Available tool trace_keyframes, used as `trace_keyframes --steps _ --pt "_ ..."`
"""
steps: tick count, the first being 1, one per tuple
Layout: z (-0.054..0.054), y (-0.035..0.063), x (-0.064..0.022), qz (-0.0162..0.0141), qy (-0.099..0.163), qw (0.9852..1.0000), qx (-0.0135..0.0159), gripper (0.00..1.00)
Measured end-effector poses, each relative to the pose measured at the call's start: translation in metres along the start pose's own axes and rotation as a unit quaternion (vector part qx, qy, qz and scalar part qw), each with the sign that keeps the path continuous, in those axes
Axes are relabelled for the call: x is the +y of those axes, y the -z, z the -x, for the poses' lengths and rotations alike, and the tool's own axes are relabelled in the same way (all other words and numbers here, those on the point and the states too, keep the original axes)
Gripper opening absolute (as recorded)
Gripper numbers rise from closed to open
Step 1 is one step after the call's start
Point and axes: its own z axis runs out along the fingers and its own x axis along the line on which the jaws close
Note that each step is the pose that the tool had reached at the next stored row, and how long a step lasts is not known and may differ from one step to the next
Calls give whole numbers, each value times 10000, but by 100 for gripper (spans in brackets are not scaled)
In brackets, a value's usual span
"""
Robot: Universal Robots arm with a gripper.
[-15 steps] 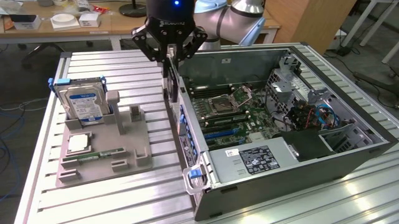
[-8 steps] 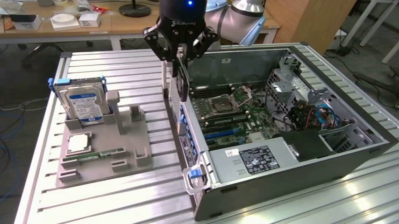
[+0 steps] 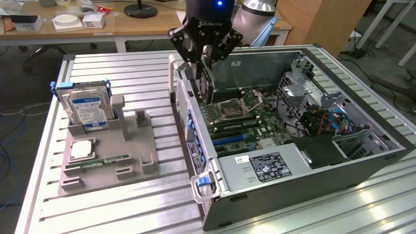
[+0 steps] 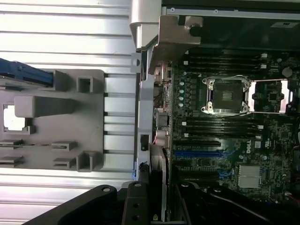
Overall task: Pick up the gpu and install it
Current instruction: 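Pick up the gpu and move the gpu toward the slot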
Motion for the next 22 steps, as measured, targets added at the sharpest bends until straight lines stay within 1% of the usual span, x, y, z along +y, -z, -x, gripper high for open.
trace_keyframes --steps 5,7,22 --pt "77 -3 14 1 -86 10000 -2 27" --pt "133 -4 20 2 -102 9999 -3 27" --pt "815 -2 14 1 -102 9999 -2 27"
